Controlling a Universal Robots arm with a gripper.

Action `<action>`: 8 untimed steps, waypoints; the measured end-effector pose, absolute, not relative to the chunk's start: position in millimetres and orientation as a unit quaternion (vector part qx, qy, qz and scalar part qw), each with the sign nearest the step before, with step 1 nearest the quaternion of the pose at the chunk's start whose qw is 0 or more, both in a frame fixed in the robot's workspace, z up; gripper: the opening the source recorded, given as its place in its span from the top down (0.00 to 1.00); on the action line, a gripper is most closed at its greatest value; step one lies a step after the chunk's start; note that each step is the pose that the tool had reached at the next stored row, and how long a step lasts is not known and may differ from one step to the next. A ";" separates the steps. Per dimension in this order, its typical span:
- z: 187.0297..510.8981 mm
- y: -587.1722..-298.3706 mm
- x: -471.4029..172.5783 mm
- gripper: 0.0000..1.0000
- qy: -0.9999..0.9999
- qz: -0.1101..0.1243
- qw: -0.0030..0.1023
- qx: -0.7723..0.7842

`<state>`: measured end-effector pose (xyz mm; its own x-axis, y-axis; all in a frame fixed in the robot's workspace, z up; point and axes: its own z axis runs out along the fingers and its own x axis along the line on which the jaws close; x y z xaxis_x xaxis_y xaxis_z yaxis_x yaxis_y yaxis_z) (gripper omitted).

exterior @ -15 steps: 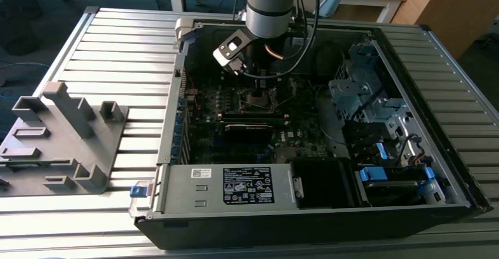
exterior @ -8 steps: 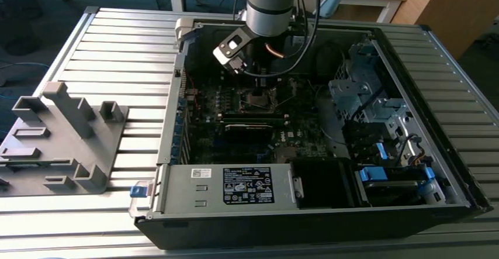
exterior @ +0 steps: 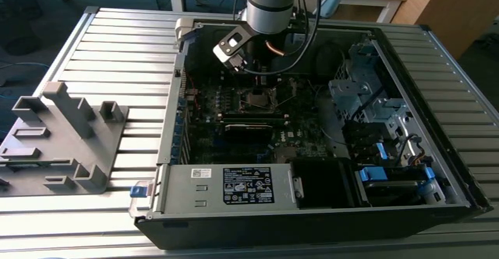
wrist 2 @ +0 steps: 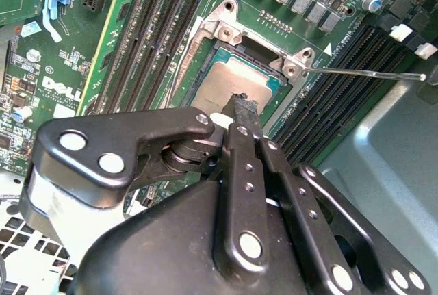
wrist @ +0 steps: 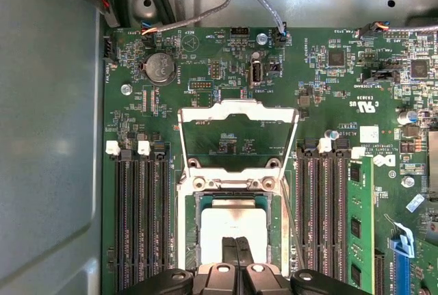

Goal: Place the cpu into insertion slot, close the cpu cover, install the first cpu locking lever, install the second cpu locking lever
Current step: 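Close the cpu cover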

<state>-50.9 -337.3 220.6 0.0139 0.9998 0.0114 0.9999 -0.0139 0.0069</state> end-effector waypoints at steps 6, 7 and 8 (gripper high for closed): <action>220.9 -337.3 -50.9 0.89 -0.702 -0.006 0.002 -0.712; 221.3 -337.3 -50.9 0.89 -0.702 -0.006 0.001 -0.712; 221.8 -337.4 -50.9 0.89 -0.702 -0.006 0.001 -0.712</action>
